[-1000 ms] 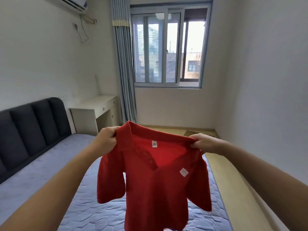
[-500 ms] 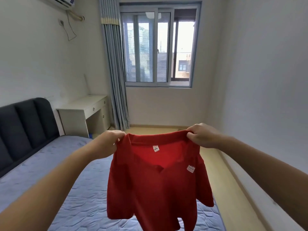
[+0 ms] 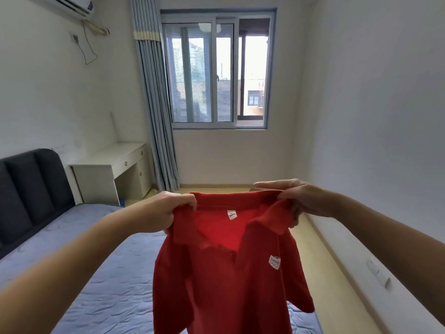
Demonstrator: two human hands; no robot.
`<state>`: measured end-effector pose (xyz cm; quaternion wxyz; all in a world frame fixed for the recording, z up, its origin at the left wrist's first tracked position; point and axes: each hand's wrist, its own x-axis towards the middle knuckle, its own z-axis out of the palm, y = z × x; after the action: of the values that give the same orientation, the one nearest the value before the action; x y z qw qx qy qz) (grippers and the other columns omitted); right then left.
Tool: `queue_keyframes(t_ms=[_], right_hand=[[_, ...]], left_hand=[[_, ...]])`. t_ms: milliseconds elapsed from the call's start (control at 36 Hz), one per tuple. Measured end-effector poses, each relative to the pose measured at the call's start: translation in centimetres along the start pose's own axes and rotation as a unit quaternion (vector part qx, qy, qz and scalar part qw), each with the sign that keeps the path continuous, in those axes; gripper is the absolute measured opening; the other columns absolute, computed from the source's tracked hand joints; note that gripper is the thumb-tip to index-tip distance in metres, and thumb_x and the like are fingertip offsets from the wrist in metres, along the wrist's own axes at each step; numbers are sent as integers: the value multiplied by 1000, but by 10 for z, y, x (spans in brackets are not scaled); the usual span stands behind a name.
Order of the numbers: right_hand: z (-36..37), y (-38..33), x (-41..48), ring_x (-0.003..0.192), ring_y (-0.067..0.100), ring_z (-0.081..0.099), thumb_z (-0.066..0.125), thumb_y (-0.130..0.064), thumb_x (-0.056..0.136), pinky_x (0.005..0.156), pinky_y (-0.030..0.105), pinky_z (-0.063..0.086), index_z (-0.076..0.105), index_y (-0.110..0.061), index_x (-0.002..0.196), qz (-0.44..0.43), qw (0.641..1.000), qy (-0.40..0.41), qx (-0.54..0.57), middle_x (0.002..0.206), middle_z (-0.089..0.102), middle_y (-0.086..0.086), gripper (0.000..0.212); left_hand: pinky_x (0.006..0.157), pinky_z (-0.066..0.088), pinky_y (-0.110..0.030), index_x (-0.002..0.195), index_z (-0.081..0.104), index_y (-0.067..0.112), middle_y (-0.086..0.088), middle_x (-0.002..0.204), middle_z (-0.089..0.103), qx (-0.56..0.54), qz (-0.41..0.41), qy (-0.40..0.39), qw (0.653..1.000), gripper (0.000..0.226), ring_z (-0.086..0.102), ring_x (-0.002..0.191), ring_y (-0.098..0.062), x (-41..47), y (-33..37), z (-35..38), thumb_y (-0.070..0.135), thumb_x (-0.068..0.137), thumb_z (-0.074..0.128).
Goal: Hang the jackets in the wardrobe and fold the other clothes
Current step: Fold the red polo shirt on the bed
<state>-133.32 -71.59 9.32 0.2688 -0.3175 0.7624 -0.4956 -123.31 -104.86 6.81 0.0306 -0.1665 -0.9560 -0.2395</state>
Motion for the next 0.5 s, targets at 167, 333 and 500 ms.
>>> queue_keyframes(t_ms=[167,333,500], right_hand=[[-6,-2,-10,56,26,64,29,11,91,49,31,56,73,-4,93,-13,999,-18,-29,82,70,10,47],[7,-17,-13,52,6,52,47,-22,87,54,23,47,63,-14,68,-28,886,5,-463,55,53,-12,25],[6,-15,-17,72,7,52,61,-39,87,59,22,41,63,-21,101,21,711,-70,-700,82,55,-12,22]], left_hand=[[70,45,-24,107,39,43,12,94,56,202,42,-65,976,46,53,79,-6,-7,7,-10,3,86,47],[72,47,-29,114,40,37,13,99,61,385,86,-107,913,32,51,79,-8,-6,22,-13,48,88,54],[69,48,-33,99,50,30,8,82,61,431,102,-96,891,38,55,73,-14,-1,34,-11,66,89,41]])
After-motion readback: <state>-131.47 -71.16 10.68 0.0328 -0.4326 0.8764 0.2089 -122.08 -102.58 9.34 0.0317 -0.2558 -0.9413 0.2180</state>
